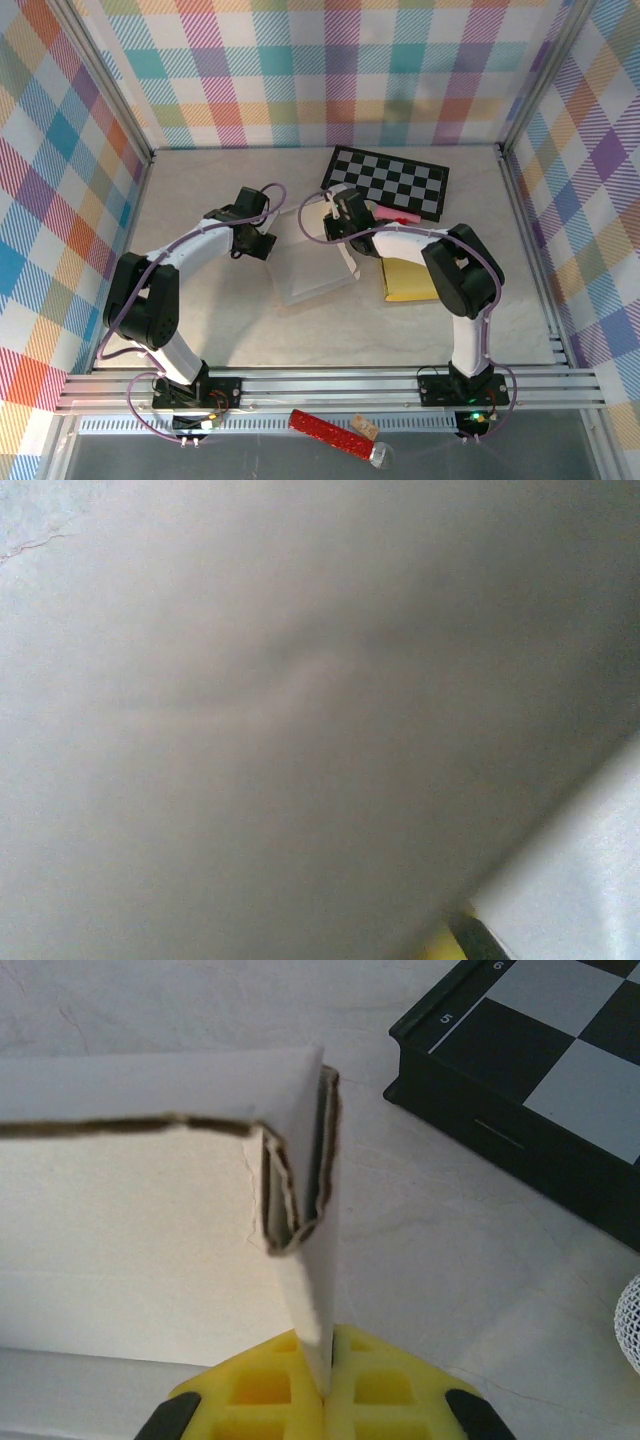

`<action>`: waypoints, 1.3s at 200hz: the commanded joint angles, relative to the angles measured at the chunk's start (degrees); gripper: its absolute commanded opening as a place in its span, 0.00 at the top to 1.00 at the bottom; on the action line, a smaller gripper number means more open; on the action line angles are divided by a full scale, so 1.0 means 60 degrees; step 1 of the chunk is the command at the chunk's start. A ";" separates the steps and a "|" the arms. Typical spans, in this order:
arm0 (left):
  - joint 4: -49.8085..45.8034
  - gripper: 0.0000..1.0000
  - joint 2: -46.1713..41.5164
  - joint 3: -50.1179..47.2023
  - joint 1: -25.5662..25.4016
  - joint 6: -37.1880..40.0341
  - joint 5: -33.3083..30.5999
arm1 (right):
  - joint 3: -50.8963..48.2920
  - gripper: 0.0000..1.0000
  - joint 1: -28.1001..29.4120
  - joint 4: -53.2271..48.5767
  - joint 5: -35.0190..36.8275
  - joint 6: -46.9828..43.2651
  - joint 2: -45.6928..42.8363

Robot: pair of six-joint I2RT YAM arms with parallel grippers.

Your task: Fold the paper box

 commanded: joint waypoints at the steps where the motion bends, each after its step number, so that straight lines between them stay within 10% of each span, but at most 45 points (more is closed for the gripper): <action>1: -0.0329 1.00 -0.0164 0.0138 -0.0105 0.0119 0.0325 | 0.0286 1.00 -0.0009 0.0172 -0.0480 0.0275 0.0162; 260: -0.0365 1.00 -0.0113 0.0154 -0.0105 0.0179 0.0321 | 0.0841 0.91 -0.0881 0.0093 -0.2336 0.0104 0.0639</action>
